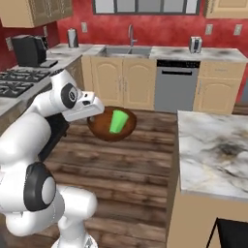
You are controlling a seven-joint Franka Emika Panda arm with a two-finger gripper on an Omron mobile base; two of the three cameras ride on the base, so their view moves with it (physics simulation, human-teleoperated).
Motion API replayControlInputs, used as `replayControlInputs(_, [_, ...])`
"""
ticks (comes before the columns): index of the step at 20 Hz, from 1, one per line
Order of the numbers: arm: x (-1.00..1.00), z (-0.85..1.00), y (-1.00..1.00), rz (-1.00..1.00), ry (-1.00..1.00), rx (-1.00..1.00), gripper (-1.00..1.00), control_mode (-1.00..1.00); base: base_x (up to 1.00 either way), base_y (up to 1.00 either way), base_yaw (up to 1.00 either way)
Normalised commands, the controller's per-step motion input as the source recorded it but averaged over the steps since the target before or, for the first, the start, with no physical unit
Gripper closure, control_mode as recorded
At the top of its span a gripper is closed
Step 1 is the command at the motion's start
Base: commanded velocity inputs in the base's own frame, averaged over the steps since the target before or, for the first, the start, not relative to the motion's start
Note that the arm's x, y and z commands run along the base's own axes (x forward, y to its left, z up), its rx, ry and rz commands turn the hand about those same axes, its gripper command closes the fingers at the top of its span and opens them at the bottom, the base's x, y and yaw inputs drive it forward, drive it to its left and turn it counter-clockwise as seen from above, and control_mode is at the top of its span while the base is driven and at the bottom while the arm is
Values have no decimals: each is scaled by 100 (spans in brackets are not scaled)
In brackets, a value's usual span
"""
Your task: Place the cup inside the bowl on the dining table and move the bowl to any counter.
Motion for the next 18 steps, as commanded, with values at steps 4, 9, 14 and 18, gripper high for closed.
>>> replayControlInputs(4, [0,0,0,0,0,0,100,100,77,4,-1])
replayControlInputs(9, [0,0,0,0,0,0,100,100,64,1,0])
replayControlInputs(14, [0,0,0,0,0,0,100,100,62,1,0])
replayControlInputs(18, [0,0,0,0,0,0,100,100,67,0,0])
